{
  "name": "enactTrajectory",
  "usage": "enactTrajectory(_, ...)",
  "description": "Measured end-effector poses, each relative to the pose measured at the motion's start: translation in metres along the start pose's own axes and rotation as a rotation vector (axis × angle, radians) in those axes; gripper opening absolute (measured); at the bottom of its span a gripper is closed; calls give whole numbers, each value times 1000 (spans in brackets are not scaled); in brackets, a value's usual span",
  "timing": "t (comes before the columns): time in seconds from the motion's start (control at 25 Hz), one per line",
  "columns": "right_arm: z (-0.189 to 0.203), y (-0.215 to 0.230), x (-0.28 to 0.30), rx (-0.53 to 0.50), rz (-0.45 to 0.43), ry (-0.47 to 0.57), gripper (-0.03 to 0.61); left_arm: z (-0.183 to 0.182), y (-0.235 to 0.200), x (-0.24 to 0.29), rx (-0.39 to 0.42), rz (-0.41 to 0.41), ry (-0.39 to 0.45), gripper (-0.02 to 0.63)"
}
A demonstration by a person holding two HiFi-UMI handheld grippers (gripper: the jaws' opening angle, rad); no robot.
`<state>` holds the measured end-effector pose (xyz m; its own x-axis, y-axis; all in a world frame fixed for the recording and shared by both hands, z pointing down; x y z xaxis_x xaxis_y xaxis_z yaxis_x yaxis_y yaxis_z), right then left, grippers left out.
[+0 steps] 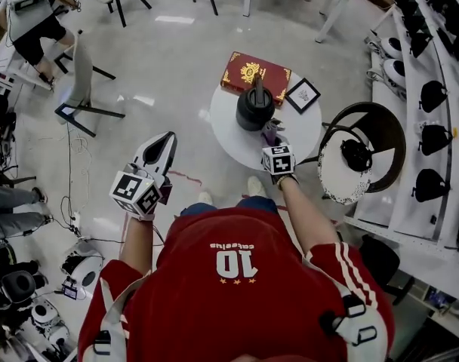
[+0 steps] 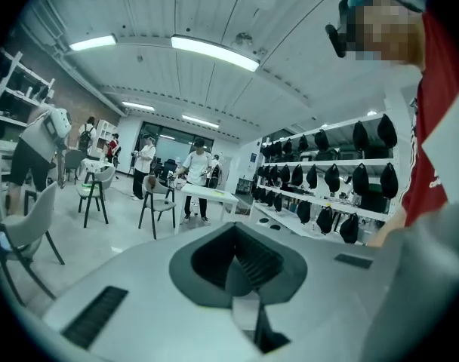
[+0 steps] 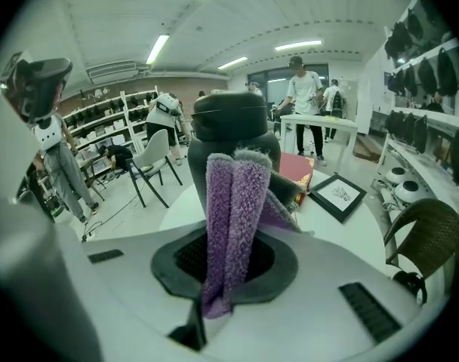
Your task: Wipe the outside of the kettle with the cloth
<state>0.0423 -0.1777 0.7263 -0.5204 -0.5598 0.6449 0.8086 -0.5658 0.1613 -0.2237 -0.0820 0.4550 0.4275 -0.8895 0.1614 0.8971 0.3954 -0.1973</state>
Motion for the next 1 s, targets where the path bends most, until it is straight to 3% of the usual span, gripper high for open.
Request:
enactTrajectory(0.48,-2,-47,6,103,104,60,48,2,-32,-21,49,121,-25,6)
enactTrajectory(1.0,-9,-89,39,165,182,82,48,8,-76,-50,49,156,-31,6)
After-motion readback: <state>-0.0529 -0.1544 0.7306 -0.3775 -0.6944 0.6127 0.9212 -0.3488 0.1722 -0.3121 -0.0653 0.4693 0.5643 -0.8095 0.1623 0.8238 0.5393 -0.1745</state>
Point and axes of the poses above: the fingertips, and each gripper's own axes: x forward along the fingers, y to its right, z out of its underside, the point moved 2 cm from there along -x, backward along the fingers, and after that the axes turned 5 degrees about -z, right-handed, at the moved point
